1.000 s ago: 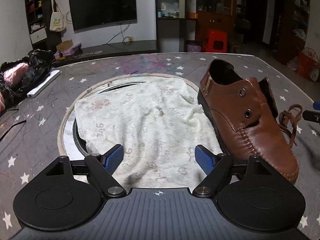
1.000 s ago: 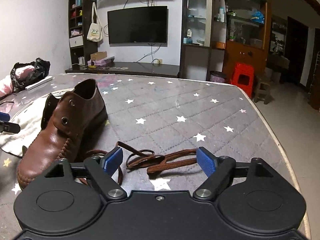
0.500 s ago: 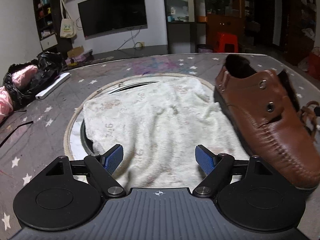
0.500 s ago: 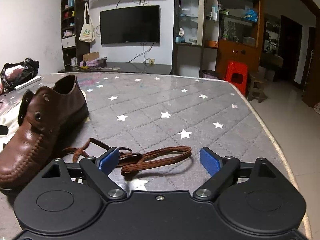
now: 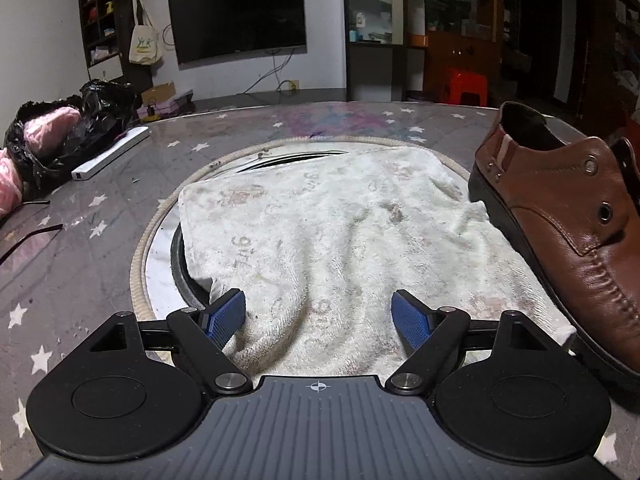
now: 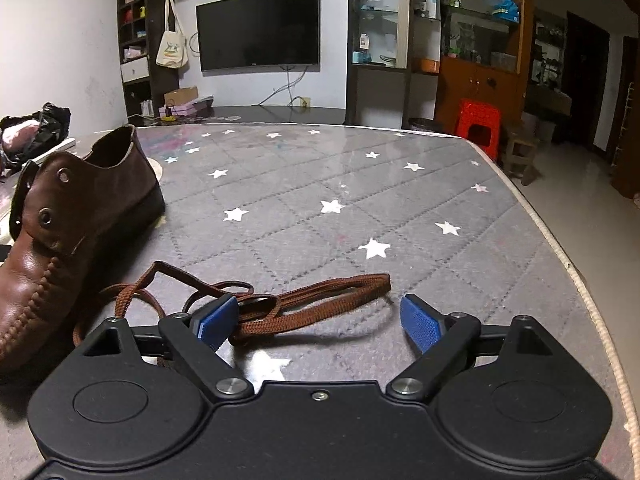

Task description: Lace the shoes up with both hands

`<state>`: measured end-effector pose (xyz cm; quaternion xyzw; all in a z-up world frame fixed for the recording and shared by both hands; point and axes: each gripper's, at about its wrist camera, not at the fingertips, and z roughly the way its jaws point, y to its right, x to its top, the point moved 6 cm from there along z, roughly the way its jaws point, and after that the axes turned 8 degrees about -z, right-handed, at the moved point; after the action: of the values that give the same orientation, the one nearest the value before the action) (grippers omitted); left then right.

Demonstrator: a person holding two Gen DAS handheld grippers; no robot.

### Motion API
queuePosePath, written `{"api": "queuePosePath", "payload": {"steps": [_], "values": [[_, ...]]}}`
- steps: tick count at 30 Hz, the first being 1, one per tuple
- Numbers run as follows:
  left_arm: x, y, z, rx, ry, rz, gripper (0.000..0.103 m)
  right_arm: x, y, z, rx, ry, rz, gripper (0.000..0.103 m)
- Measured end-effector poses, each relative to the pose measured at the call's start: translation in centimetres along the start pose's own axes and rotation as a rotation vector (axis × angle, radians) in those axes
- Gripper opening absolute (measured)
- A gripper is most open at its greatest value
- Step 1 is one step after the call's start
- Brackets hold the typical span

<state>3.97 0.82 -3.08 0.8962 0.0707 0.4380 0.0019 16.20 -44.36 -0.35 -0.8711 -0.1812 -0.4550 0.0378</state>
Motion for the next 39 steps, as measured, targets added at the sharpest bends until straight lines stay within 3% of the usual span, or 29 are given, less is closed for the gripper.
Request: {"api": "queuePosePath", "payload": {"steps": [4, 14, 23, 39], "values": [[0.2, -0.3, 0.3, -0.004, -0.002, -0.019, 0.082, -0.1, -0.2, 0.4, 0.004, -0.019, -0.011, 0.103], [0.2, -0.2, 0.7, -0.015, -0.012, -0.015, 0.089, -0.3, -0.1, 0.5, 0.018, -0.033, -0.007, 0.103], [0.0, -0.3, 1.1, -0.013, -0.030, -0.019, 0.102, -0.1, 0.0, 0.5, 0.021, -0.035, -0.005, 0.103], [0.0, -0.3, 1.0, -0.017, -0.033, -0.026, 0.102, -0.2, -0.1, 0.6, 0.020, -0.034, -0.005, 0.103]]}}
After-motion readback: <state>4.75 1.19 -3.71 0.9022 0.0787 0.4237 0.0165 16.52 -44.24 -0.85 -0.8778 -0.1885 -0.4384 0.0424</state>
